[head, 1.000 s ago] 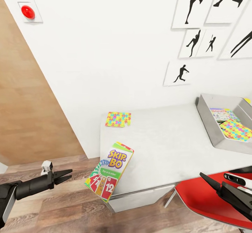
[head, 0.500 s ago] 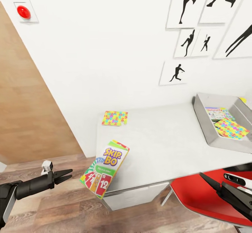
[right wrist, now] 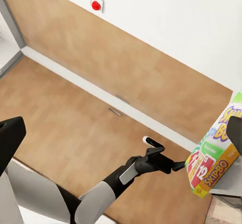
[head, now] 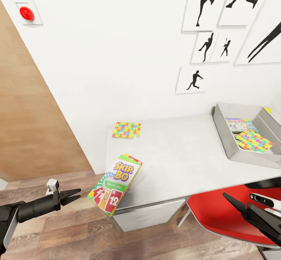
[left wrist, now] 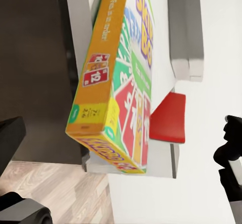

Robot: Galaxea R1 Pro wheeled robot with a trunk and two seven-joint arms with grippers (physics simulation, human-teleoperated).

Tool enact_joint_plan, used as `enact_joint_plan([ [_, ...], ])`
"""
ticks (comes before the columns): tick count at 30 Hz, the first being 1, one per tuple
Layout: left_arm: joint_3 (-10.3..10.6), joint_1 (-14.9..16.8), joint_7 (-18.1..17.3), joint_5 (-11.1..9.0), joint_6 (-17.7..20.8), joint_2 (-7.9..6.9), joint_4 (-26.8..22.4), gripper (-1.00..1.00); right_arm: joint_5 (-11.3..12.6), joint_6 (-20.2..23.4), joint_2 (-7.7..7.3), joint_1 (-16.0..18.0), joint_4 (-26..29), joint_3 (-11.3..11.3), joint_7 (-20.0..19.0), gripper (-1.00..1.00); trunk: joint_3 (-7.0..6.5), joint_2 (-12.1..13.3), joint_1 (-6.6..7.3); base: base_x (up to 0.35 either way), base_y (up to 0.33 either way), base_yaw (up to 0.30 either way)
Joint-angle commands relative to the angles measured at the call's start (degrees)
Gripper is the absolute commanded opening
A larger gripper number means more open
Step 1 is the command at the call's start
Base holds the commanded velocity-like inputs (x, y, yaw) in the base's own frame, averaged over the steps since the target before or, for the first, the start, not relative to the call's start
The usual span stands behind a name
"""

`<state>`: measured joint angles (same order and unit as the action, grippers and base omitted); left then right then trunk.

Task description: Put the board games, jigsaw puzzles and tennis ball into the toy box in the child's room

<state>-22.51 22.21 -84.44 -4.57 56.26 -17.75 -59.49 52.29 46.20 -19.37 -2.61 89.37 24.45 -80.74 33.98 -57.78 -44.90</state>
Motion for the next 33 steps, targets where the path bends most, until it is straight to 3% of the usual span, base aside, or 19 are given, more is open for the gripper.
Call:
enact_joint_plan([
  [1,0.0,0.0,-0.2,0.0,0.6,0.0,0.0,1.0,0.3,0.5,-0.03,0.0,0.0,0.0,0.1,1.0,0.04,0.0,0.01,-0.138,-0.104,0.0],
  [16,-0.1,0.0,-0.2,0.0,0.6,-0.07,0.0,1.0,0.4,0.5,-0.05,0.0,0.0,0.0,0.1,1.0,0.04,0.0,0.01,-0.035,-0.044,0.0],
  [33,-0.1,0.0,-0.1,0.0,0.6,-0.01,0.0,1.0,0.4,0.3,-0.05,0.0,0.0,0.0,0.1,1.0,3.09,-6.9,-3.73,0.0,0.0,0.0],
])
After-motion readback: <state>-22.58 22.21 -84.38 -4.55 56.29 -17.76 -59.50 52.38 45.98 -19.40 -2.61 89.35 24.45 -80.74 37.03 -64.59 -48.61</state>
